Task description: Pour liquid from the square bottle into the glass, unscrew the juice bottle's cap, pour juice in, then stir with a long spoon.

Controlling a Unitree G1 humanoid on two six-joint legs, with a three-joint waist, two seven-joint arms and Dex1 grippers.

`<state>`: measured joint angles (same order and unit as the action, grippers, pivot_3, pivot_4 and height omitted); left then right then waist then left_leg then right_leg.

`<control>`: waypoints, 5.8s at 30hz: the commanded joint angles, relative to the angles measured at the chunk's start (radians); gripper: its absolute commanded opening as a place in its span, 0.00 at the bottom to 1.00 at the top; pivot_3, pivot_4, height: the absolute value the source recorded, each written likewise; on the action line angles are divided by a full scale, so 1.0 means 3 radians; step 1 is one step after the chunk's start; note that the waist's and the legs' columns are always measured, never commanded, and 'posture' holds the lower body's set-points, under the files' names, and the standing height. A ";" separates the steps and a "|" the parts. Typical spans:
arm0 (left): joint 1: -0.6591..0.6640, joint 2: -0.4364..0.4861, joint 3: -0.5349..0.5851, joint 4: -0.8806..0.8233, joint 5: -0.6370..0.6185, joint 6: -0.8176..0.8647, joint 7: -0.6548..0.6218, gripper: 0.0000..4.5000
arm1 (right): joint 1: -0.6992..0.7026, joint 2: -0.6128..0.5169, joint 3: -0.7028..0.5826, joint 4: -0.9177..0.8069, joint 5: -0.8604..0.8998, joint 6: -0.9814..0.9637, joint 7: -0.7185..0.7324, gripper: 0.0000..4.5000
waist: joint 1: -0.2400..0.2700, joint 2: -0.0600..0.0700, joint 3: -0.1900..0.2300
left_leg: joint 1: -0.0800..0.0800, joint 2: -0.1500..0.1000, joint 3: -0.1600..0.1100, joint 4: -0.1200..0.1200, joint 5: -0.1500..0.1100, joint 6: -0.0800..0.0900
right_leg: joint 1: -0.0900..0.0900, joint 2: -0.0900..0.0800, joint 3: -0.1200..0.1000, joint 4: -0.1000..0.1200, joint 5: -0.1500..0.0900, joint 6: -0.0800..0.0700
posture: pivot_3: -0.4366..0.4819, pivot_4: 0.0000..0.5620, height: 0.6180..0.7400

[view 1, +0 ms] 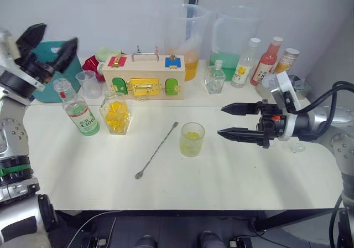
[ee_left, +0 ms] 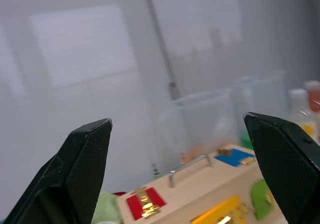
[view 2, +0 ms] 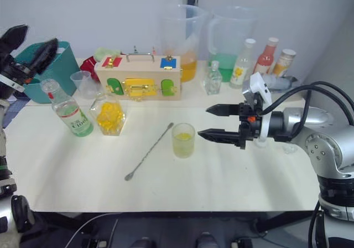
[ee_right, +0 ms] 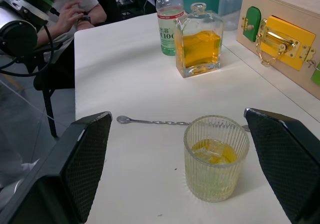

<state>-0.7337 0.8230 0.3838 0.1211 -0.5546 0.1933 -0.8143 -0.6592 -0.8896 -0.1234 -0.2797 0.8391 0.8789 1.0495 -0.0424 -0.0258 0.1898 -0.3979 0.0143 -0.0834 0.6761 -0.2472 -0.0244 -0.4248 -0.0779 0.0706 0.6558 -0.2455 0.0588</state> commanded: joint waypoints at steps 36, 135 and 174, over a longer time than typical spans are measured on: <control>0.2785 0.0195 0.0605 0.0285 0.0173 -0.0270 -0.1033 0.99 | 0.2143 -0.0098 -0.1363 0.1104 -0.0894 -0.1809 0.0260 1.00 | 0.0000 0.0003 0.0001 | 0.0026 0.0007 0.0014 -0.0026 -0.0001 0.0001 | 0.0021 0.0001 0.0005 -0.0029 -0.0003 -0.0003 | 0.48 0.27 1.00; 0.1852 0.0430 -0.1159 -0.0762 0.0855 0.0922 -0.0767 0.60 | 0.1961 0.0006 -0.0559 -0.0206 -0.0387 -0.0892 0.0316 1.00 | 0.0077 0.0012 -0.0005 | 0.0058 0.0007 0.0013 -0.0037 -0.0001 0.0001 | 0.0062 0.0002 0.0005 -0.0049 -0.0011 -0.0002 | 0.48 0.27 1.00; 0.0976 0.0210 -0.0779 -0.0637 0.0252 0.1783 -0.0908 0.01 | 0.1629 0.0083 -0.0577 -0.0251 -0.0225 -0.0746 0.0102 1.00 | 0.0010 0.0017 -0.0008 | 0.0059 0.0006 0.0010 -0.0050 -0.0001 0.0001 | 0.0060 0.0001 0.0003 -0.0048 -0.0016 -0.0001 | 0.48 0.27 1.00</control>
<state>-0.4226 0.8862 0.1055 -0.0329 -0.4394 0.7089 -1.0978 -0.1537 -0.8595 -0.2816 -0.3427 0.7512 0.6555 1.0800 -0.0393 -0.0206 0.1873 -0.3802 0.0163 -0.0805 0.6612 -0.2475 -0.0240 -0.4069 -0.0775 0.0716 0.6416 -0.2502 0.0585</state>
